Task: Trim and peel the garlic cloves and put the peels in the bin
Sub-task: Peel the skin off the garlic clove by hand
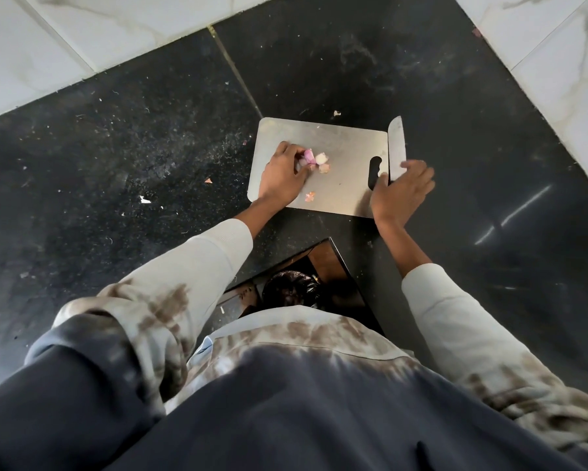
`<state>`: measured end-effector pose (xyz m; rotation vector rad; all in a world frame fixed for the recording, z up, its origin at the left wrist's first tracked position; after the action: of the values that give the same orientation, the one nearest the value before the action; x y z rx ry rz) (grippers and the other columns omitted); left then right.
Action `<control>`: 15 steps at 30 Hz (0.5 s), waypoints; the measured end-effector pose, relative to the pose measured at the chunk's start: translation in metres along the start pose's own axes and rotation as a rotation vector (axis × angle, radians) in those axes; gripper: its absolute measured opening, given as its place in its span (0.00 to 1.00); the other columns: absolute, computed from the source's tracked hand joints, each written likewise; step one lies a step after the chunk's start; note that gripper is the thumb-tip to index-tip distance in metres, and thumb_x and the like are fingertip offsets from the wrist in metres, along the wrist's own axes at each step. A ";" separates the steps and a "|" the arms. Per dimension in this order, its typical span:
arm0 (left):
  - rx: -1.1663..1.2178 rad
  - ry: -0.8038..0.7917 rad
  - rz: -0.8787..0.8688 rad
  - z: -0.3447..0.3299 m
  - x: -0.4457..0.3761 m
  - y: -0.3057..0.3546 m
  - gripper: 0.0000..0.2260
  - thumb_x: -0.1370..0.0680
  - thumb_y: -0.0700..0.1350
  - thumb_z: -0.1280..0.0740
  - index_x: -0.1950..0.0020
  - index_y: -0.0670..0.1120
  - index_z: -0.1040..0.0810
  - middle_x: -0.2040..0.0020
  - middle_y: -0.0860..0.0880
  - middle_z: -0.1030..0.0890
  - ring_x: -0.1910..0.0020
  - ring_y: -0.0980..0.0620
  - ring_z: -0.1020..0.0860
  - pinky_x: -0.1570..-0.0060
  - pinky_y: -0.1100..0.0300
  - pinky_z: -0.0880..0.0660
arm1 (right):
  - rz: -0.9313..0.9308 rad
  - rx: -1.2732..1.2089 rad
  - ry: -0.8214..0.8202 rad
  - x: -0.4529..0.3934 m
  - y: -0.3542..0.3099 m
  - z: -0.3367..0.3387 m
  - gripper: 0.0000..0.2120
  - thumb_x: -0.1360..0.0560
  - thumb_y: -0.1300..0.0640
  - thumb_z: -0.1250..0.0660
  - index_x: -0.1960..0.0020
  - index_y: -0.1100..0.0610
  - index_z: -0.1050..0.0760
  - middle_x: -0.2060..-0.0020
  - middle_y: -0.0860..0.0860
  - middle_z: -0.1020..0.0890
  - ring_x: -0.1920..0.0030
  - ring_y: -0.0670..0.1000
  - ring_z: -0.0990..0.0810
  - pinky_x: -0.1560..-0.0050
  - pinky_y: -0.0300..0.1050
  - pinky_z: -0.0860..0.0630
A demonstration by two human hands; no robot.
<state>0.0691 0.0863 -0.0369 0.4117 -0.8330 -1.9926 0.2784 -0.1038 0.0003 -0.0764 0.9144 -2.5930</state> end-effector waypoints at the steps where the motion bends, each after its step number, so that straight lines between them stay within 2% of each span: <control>1: 0.002 0.001 -0.004 0.001 0.000 -0.001 0.16 0.18 0.53 0.27 0.34 0.47 0.20 0.36 0.50 0.20 0.45 0.51 0.19 0.45 0.57 0.21 | 0.067 -0.051 -0.054 0.001 -0.011 -0.008 0.14 0.22 0.56 0.28 0.39 0.55 0.25 0.39 0.53 0.23 0.40 0.53 0.25 0.41 0.42 0.27; 4: 0.017 -0.011 -0.020 0.000 0.002 -0.001 0.16 0.18 0.53 0.27 0.34 0.49 0.20 0.36 0.51 0.20 0.46 0.52 0.18 0.44 0.53 0.19 | 0.165 -0.232 -0.356 0.009 -0.040 -0.047 0.13 0.19 0.54 0.31 0.36 0.55 0.23 0.42 0.52 0.20 0.47 0.50 0.19 0.43 0.48 0.18; 7: 0.025 -0.022 -0.054 -0.001 0.005 0.002 0.16 0.19 0.53 0.27 0.34 0.50 0.20 0.37 0.52 0.19 0.48 0.52 0.18 0.44 0.50 0.17 | 0.159 -0.334 -0.606 0.025 -0.059 -0.077 0.19 0.18 0.47 0.31 0.30 0.52 0.25 0.40 0.51 0.18 0.43 0.51 0.16 0.42 0.50 0.16; 9: 0.037 -0.030 -0.067 -0.002 0.008 0.005 0.15 0.19 0.53 0.27 0.34 0.50 0.20 0.37 0.52 0.19 0.48 0.52 0.17 0.45 0.50 0.17 | 0.138 -0.374 -0.663 0.030 -0.062 -0.087 0.19 0.17 0.48 0.31 0.29 0.53 0.24 0.39 0.51 0.16 0.42 0.52 0.15 0.41 0.53 0.15; 11: 0.048 -0.030 -0.076 -0.001 0.009 0.007 0.15 0.19 0.51 0.27 0.34 0.50 0.20 0.37 0.52 0.18 0.48 0.52 0.17 0.45 0.50 0.17 | 0.104 -0.409 -0.674 0.032 -0.063 -0.094 0.17 0.17 0.51 0.31 0.31 0.56 0.22 0.41 0.53 0.15 0.46 0.52 0.13 0.45 0.54 0.13; 15: 0.084 -0.027 -0.063 0.003 0.011 0.008 0.14 0.19 0.49 0.27 0.34 0.49 0.20 0.38 0.52 0.17 0.47 0.53 0.17 0.44 0.53 0.17 | 0.039 -0.458 -0.662 0.030 -0.062 -0.098 0.15 0.18 0.57 0.28 0.33 0.60 0.21 0.43 0.56 0.15 0.51 0.53 0.11 0.49 0.50 0.12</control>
<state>0.0670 0.0753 -0.0287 0.4659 -0.9331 -2.0299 0.2119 -0.0128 -0.0414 -0.9579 1.1821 -2.0370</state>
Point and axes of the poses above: each hand's wrist, its own x-axis away from the middle knuckle, its own z-axis out of the back of the hand, y = z × x, the point moved 9 cm from there along -x, towards the middle knuckle
